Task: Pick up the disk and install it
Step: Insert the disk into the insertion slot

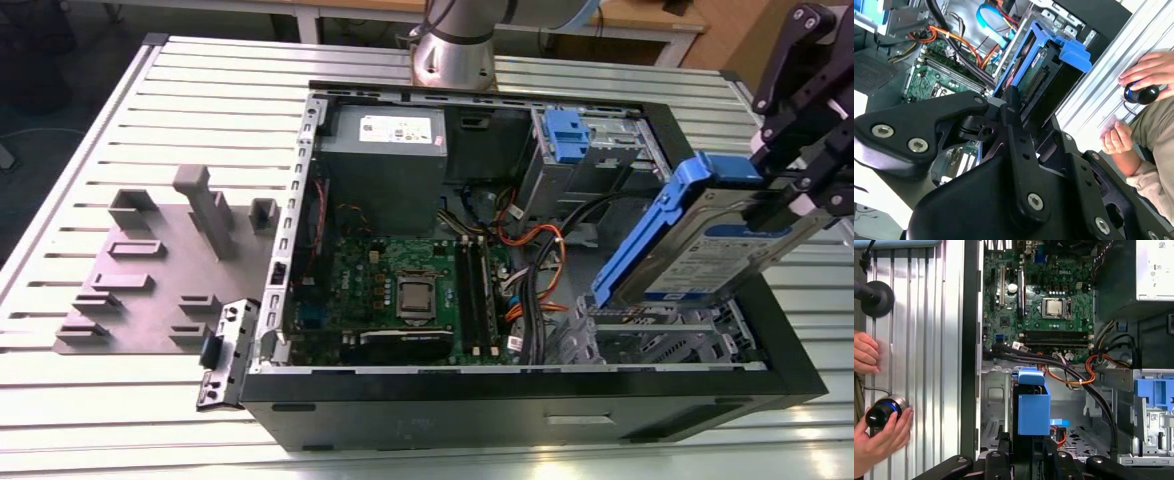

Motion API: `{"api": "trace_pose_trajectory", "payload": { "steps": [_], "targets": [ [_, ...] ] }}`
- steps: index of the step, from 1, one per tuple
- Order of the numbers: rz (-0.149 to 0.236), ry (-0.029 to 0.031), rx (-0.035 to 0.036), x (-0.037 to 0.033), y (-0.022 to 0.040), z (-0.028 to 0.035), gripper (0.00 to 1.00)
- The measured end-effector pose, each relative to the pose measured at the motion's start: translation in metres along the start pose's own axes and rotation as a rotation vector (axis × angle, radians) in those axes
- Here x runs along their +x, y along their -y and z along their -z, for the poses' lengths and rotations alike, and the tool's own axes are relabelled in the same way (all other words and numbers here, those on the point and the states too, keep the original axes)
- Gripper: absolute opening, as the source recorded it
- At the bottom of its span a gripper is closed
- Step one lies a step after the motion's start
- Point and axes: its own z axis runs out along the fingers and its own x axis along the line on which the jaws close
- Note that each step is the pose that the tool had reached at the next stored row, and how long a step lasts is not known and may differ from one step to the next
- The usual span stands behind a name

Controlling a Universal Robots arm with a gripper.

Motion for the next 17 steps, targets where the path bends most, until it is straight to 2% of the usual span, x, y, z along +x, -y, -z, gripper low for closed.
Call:
{"api": "trace_pose_trajectory", "payload": {
  "steps": [2,6,7,8,10,17],
  "targets": [
    [0.000,-0.0001,0.0000,-0.0001,0.0020,-0.0004,0.35],
    [0.000,0.0000,0.0000,0.0002,0.0020,-0.0005,0.35],
    [0.000,0.0028,0.0000,0.0006,0.0021,-0.0006,0.35],
    [0.000,0.0092,-0.0001,0.0010,0.0021,-0.0007,0.35],
    [0.000,0.0174,-0.0003,0.0018,0.0021,-0.0008,0.35],
    [0.001,0.0211,-0.0003,0.0076,0.0023,-0.0048,0.35]
  ]
}}
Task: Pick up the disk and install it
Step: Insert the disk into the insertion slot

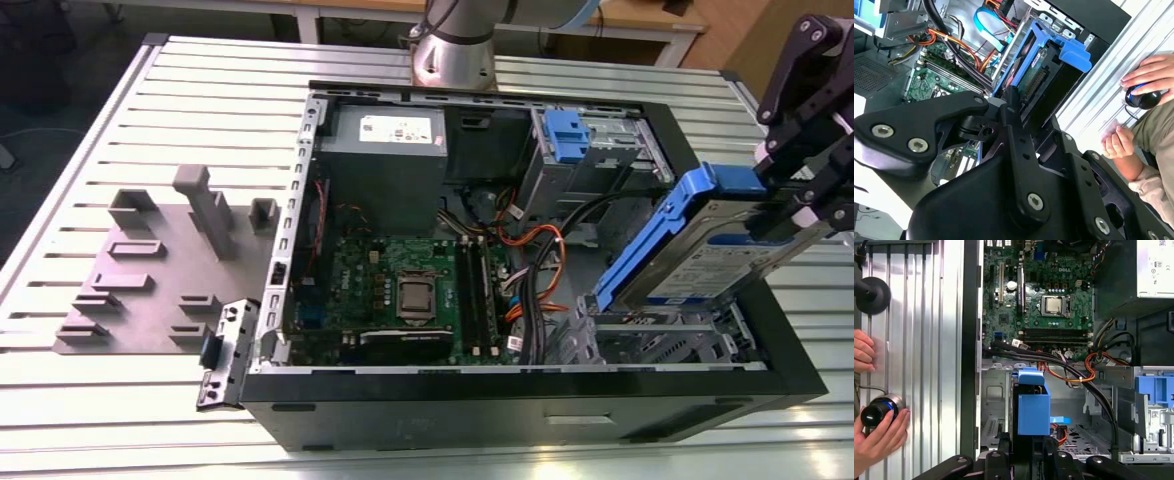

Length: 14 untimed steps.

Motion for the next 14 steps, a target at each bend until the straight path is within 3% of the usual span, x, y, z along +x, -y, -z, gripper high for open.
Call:
{"api": "trace_pose_trajectory", "payload": {
  "steps": [14],
  "targets": [
    [0.000,0.0002,0.0000,0.0005,0.0001,-0.0045,0.35]
  ]
}}
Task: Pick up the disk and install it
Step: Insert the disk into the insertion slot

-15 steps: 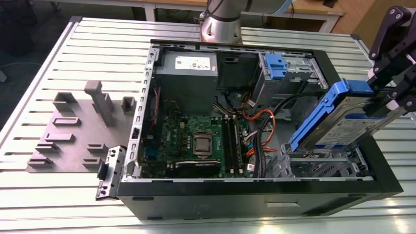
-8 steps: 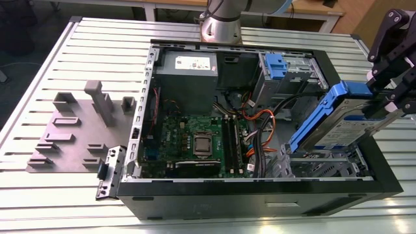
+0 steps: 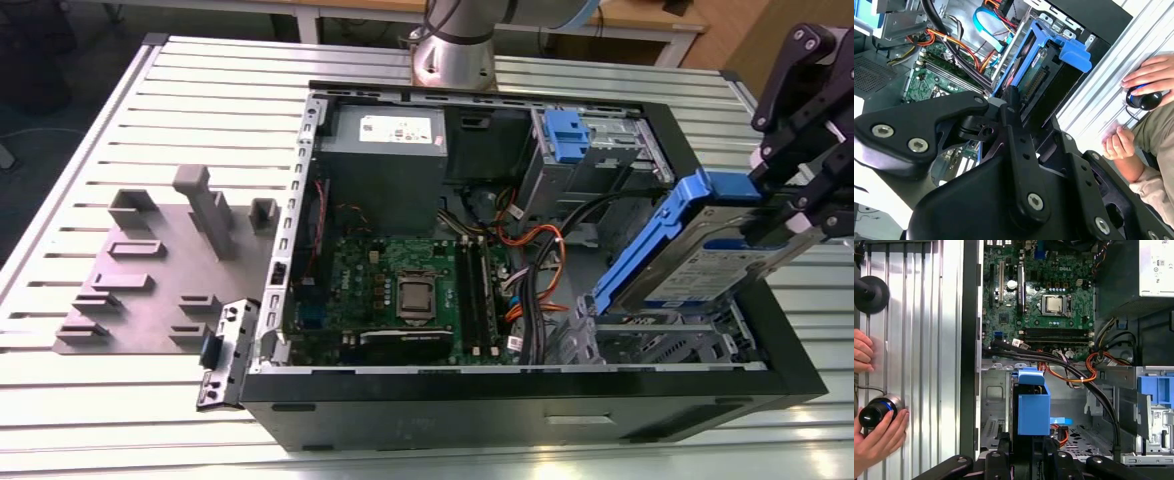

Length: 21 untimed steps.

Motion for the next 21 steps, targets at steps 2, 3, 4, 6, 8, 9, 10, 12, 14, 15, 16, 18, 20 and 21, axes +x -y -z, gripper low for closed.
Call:
{"api": "trace_pose_trajectory", "payload": {
  "steps": [2,3,4,6,8,9,10,12,14,15,16,18,20,21],
  "targets": [
    [0.000,-0.0001,0.0000,0.0001,0.0000,-0.0014,0.35],
    [0.000,-0.0001,0.0000,0.0001,0.0000,-0.0014,0.35],
    [0.000,-0.0002,0.0000,0.0001,0.0000,-0.0014,0.35],
    [0.000,-0.0002,0.0000,0.0001,0.0000,-0.0014,0.35],
    [0.000,0.0000,0.0000,0.0001,0.0001,-0.0018,0.35],
    [0.000,0.0001,0.0000,0.0001,0.0001,-0.0026,0.35],
    [0.000,0.0000,0.0000,0.0002,0.0001,-0.0035,0.35],
    [0.000,-0.0001,0.0000,0.0002,0.0001,-0.0042,0.35],
    [0.000,-0.0003,0.0000,0.0002,0.0001,-0.0043,0.35],
    [0.000,0.0000,0.0000,0.0002,0.0002,-0.0050,0.35],
    [0.000,0.0001,0.0000,0.0003,0.0002,-0.0062,0.35],
    [0.000,-0.0001,0.0000,0.0004,0.0003,-0.0087,0.35],
    [0.000,-0.0001,0.0000,0.0004,0.0003,-0.0109,0.35],
    [0.000,-0.0001,0.0000,0.0005,0.0003,-0.0119,0.35]
  ]
}}
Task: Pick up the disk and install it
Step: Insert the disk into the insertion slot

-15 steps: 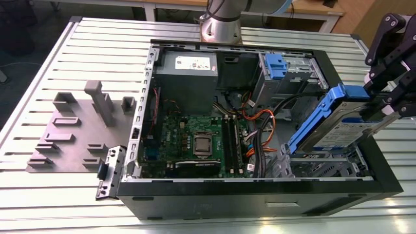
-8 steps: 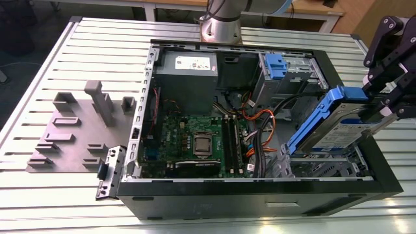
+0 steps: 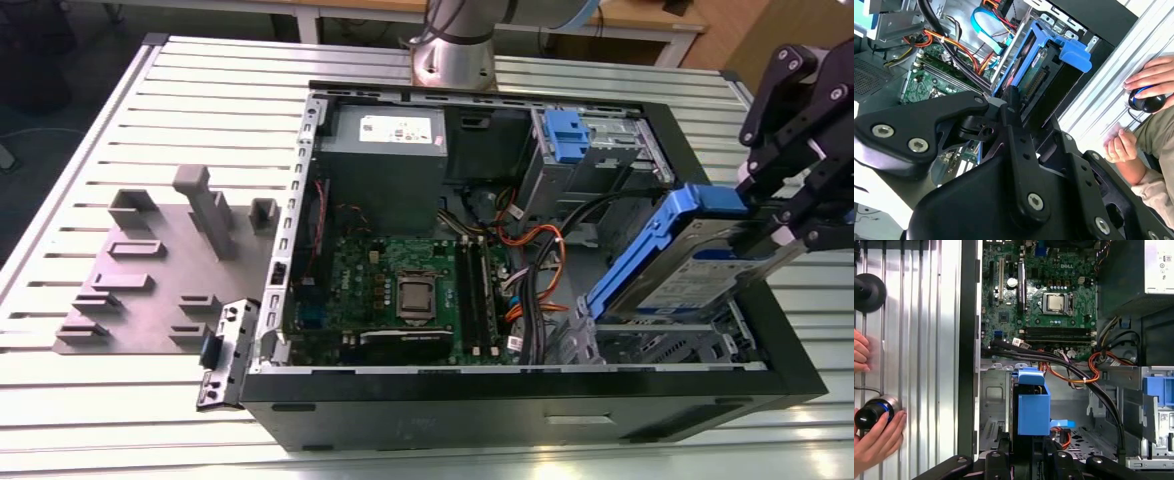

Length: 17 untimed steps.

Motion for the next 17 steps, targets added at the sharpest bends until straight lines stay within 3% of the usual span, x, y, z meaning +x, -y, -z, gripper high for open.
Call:
{"api": "trace_pose_trajectory", "payload": {
  "steps": [5,17],
  "targets": [
    [0.000,0.0001,-0.0001,0.0002,0.0002,-0.0063,0.35],
    [0.000,0.0000,-0.0026,0.0011,0.0009,-0.0281,0.35]
  ]
}}
